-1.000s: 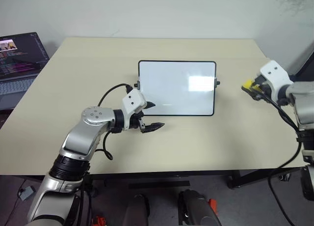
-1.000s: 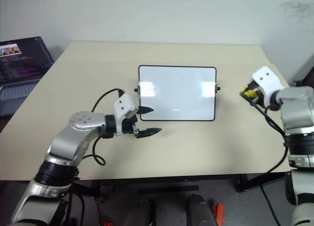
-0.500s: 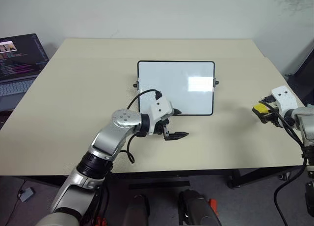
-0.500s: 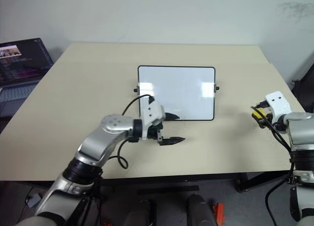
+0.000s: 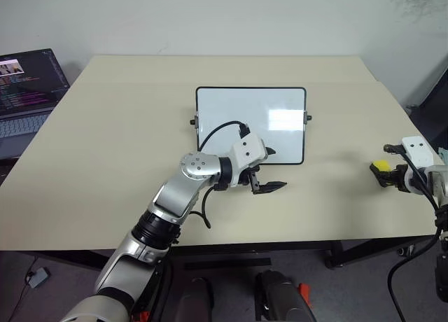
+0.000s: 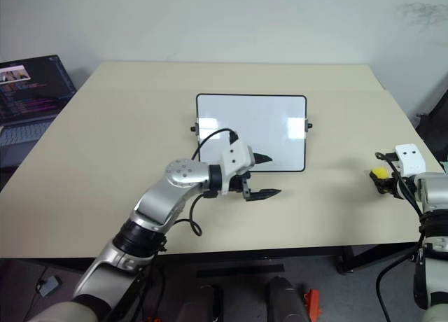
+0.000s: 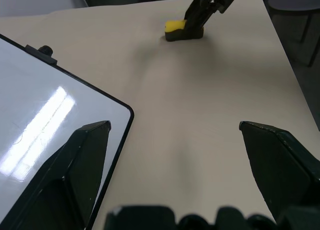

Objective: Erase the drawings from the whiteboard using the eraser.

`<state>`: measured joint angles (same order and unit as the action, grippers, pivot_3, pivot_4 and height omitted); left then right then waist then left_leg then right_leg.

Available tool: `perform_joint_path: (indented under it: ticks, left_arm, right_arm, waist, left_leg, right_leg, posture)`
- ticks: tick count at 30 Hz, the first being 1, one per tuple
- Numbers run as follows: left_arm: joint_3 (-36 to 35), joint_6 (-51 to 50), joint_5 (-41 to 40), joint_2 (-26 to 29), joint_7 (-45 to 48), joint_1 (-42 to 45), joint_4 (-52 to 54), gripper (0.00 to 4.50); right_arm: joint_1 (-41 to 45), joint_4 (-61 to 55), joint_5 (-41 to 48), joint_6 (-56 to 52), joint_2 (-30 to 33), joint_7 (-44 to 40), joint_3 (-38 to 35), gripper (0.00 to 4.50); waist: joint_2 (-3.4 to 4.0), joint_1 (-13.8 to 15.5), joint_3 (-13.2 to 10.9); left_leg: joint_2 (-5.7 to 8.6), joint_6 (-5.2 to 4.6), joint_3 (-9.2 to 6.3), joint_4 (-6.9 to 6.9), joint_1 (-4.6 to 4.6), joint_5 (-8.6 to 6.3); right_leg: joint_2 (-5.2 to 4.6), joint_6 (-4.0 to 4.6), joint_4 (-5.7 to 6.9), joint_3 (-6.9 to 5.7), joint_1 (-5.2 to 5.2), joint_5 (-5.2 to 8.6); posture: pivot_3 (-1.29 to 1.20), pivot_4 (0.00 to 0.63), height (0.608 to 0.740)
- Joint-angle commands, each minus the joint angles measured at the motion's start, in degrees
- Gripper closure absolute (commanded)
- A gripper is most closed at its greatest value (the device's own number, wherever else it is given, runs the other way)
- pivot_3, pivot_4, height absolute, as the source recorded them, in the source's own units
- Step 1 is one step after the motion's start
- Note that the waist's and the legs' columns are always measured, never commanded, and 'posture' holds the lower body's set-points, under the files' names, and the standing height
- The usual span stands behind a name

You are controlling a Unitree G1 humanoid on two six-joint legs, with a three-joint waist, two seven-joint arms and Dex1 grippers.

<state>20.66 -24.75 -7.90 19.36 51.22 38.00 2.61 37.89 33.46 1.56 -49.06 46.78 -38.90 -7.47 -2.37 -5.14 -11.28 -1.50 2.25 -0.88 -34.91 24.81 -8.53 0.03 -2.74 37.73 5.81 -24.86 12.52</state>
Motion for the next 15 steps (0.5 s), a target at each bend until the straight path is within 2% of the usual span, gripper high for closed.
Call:
perform_joint_path:
  ticks: [1,4,7,10,15]
  left_arm:
    - [-0.8,0.1,-0.8,-0.3,0.5,0.9,1.9,0.00]
    - [-1.1,0.0,-0.8,0.0,0.6,0.7,1.9,0.00]
    - [-2.1,-0.3,-1.1,0.4,0.4,0.3,2.4,0.00]
    - [-4.7,-1.0,-2.5,0.4,-1.1,-0.8,3.4,0.00]
    - [-10.8,-0.2,-3.1,-0.7,-7.5,-1.9,3.8,0.00]
  right_arm:
    - [2.8,2.1,0.0,2.5,1.9,-0.4,0.4,1.08]
    - [3.3,2.3,0.1,2.7,2.4,-0.9,0.9,0.02]
    - [3.1,-3.0,0.8,0.4,4.1,-2.3,0.8,0.02]
    - [4.2,-12.9,3.0,-4.9,4.2,-2.0,-1.1,0.02]
    - [4.0,-26.7,8.0,-5.9,-2.0,0.5,-3.4,0.02]
  waist:
    - [0.00,0.0,0.0]
    - [0.00,0.0,0.0]
    - [0.01,0.0,0.0]
    - [0.05,-0.1,0.0]
    - [0.04,-0.2,0.0]
  left_leg:
    - [0.00,0.00,0.00,-0.01,0.00,0.00]
    - [0.00,0.00,-0.03,-0.01,0.00,0.00]
    - [0.01,0.00,-0.03,0.00,0.00,0.00]
    - [0.00,0.00,-0.03,0.02,0.00,0.00]
    - [-0.05,0.00,-0.11,0.01,-0.03,0.00]
  right_leg:
    - [0.00,-0.01,0.00,0.00,0.01,0.00]
    - [0.00,-0.01,0.00,-0.01,0.03,-0.01]
    - [0.00,-0.02,0.00,-0.01,0.03,-0.01]
    - [0.01,-0.02,0.01,-0.01,0.00,-0.01]
    - [0.07,-0.02,0.03,-0.05,0.02,-0.01]
  posture:
    - [0.00,0.150,0.740]
    - [0.00,0.150,0.740]
    - [0.00,0.150,0.740]
    - [0.00,0.150,0.740]
    - [0.00,0.150,0.740]
